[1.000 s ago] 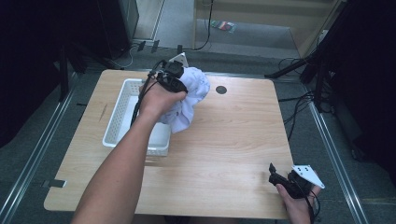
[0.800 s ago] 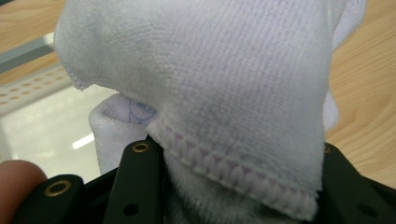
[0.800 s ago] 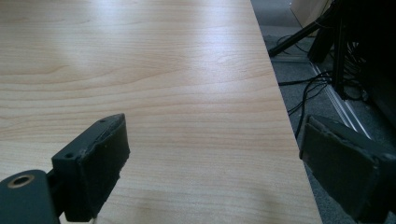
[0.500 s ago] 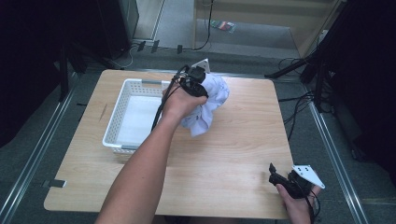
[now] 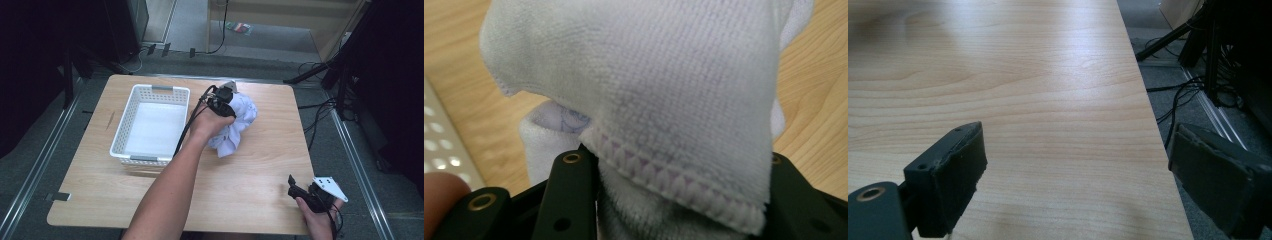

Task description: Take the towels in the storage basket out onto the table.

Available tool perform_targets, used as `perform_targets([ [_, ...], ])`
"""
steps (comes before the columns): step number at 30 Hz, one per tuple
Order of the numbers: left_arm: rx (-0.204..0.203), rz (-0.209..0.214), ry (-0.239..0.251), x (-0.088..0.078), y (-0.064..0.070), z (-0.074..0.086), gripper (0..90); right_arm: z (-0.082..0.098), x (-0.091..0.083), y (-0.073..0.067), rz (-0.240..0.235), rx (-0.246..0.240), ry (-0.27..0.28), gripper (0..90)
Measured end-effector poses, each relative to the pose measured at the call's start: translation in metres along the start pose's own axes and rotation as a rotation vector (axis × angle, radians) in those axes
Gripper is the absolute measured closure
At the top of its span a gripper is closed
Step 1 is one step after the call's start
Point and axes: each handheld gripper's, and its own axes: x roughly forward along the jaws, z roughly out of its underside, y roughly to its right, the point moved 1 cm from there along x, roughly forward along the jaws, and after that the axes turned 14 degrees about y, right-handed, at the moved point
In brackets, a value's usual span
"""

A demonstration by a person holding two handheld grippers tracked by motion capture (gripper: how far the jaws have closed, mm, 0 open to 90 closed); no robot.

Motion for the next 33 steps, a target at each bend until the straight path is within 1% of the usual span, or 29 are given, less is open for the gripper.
perform_targets([
  [3,-0.011,0.026,-0.023,0.012,0.005,0.009,56.7,0.0,0.0,0.0,0.0,0.002,0.0,8.3],
  [4,-0.009,0.031,-0.031,0.015,0.006,0.011,56.7,0.0,0.0,0.0,0.0,0.002,0.0,8.3],
  [5,-0.024,0.044,-0.028,0.022,0.009,0.017,56.5,0.0,0.0,0.0,0.001,0.0,0.0,8.3],
  [6,-0.024,0.044,-0.028,0.022,0.009,0.017,56.4,0.0,0.0,0.0,0.001,0.001,0.0,8.3],
  [7,-0.031,0.049,-0.03,0.026,0.011,0.019,56.4,0.0,0.0,0.0,0.001,0.001,0.0,8.3],
  [8,-0.03,0.053,-0.036,0.03,0.012,0.022,56.3,0.0,0.0,0.0,0.001,0.0,0.0,8.3],
  [9,-0.033,0.051,-0.037,0.033,0.014,0.024,55.4,0.0,0.0,0.0,0.003,0.001,0.001,8.4],
  [10,-0.028,0.05,-0.047,0.034,0.014,0.025,55.4,0.0,0.0,0.0,0.002,0.001,0.001,8.4],
  [11,-0.02,0.038,-0.045,0.036,0.015,0.027,54.2,0.0,0.0,0.0,0.002,0.001,0.001,8.4],
  [12,-0.023,0.028,-0.041,0.038,0.016,0.028,54.2,0.0,0.0,0.0,0.002,0.001,0.001,8.4],
  [13,-0.022,0.037,-0.046,0.04,0.016,0.03,53.9,0.0,0.0,0.0,0.002,0.001,0.001,8.4],
  [14,-0.032,0.047,-0.047,0.041,0.017,0.031,50.7,0.0,0.0,0.0,0.001,0.002,0.0,8.4],
  [15,-0.032,0.059,-0.057,0.043,0.017,0.031,47.2,0.0,0.0,0.0,0.001,0.002,0.0,8.4],
  [16,-0.037,0.057,-0.06,0.043,0.017,0.031,41.8,0.0,0.0,0.0,0.001,0.001,0.0,8.4],
  [17,-0.04,0.045,-0.05,0.043,0.018,0.031,29.0,0.0,0.0,0.0,0.0,0.001,0.001,8.4],
  [18,-0.04,0.045,-0.05,0.043,0.018,0.031,21.0,0.0,0.0,0.0,0.0,0.001,0.001,8.4],
  [19,-0.045,0.048,-0.047,0.042,0.018,0.031,21.0,0.0,0.0,0.0,0.0,0.001,0.001,8.4],
  [20,-0.048,0.051,-0.046,0.042,0.017,0.03,14.2,0.0,0.0,0.0,0.001,0.001,0.0,8.4],
  [21,-0.053,0.053,-0.028,0.038,0.015,0.029,11.2,0.0,0.0,0.0,0.0,0.001,0.0,8.4],
  [23,-0.057,0.055,-0.025,0.036,0.014,0.028,9.5,0.0,0.0,0.0,0.0,0.001,0.0,8.4],
  [25,-0.052,0.056,-0.015,0.031,0.011,0.027,8.6,0.0,0.0,0.0,0.0,0.0,-0.001,8.4],
  [32,-0.058,0.028,0.006,0.012,-0.008,0.024,8.2,0.0,0.0,0.0,0.002,0.0,-0.002,8.4],
  [33,-0.063,0.023,0.008,0.008,-0.011,0.024,8.2,0.0,0.001,0.0,0.002,-0.001,-0.002,8.4],
])
